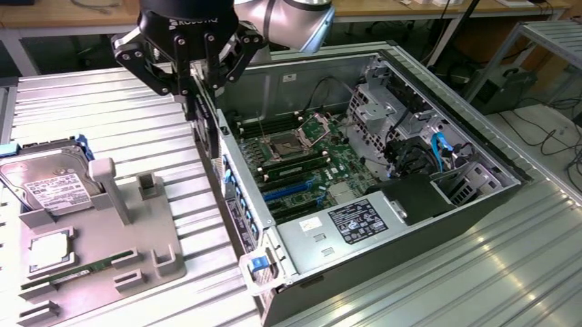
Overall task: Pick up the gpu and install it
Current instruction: 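Pick up the gpu and move the gpu toward the slot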
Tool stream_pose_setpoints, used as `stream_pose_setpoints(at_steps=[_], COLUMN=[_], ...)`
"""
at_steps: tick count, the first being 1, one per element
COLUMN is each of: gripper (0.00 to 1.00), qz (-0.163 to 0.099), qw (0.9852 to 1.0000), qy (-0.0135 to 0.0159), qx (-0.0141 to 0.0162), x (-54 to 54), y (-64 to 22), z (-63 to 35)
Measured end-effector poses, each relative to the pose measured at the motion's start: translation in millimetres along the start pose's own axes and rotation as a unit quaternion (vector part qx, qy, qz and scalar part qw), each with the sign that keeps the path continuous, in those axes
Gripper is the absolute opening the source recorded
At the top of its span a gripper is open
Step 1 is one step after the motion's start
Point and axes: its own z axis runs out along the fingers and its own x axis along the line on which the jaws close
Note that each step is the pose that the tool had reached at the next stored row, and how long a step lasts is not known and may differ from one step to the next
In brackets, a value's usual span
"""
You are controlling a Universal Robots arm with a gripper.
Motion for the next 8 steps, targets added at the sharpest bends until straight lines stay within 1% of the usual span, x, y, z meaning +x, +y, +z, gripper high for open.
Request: stream_pose_setpoints(at_steps=[8], gripper=[0.28], qz=[0.000], qw=[1.0000], qy=[0.0000], qx=[0.0000], x=[-11.2], y=[-0.6], z=[0.4])
